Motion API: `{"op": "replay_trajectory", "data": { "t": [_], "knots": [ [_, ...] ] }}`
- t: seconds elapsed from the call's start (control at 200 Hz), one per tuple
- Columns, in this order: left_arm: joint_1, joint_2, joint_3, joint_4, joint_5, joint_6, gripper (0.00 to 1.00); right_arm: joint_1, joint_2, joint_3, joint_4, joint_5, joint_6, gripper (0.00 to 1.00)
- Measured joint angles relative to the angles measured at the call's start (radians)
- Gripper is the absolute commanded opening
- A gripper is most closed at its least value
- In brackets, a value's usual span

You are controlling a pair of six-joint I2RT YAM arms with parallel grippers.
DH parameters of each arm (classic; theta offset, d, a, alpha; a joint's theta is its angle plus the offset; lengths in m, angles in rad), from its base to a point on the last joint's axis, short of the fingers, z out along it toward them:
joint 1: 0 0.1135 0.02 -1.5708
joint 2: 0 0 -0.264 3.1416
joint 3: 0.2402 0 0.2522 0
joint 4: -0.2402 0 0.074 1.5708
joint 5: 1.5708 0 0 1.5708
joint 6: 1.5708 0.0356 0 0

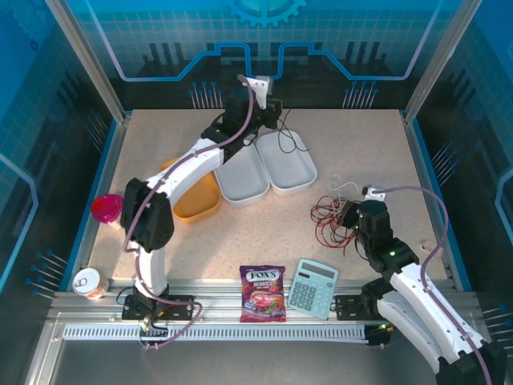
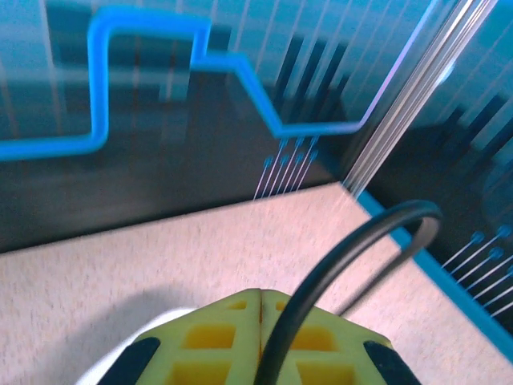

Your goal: Untangle the cables

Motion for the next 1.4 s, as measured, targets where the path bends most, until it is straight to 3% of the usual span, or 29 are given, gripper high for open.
{"op": "replay_trajectory", "data": {
  "t": [0.365,0.7,0.74,0.82,1.216,1.396],
  "knots": [
    [-0.019,0.266,0.272,-0.255,-0.002,-0.039,0.0,0.0,-0.017,0.0,-0.089,0.006,0.039,0.0],
    [-0.022,0.392,0.377,-0.454,-0.002,-0.095,0.12,0.0,0.018,0.031,-0.108,0.004,0.045,0.0],
    [-0.022,0.402,0.377,-0.467,-0.002,-0.1,0.17,0.0,0.023,0.039,-0.109,0.005,0.046,0.0],
    [-0.023,0.417,0.377,-0.486,-0.001,-0.105,0.38,0.0,0.033,0.058,-0.12,0.005,0.046,0.0],
    [-0.022,0.432,0.407,-0.525,0.008,-0.113,0.78,0.0,0.147,0.203,-0.224,-0.018,0.068,0.0],
    [-0.023,0.341,0.349,-0.52,0.032,-0.106,0.99,0.0,0.218,0.282,-0.272,-0.081,0.068,0.0]
  ]
}}
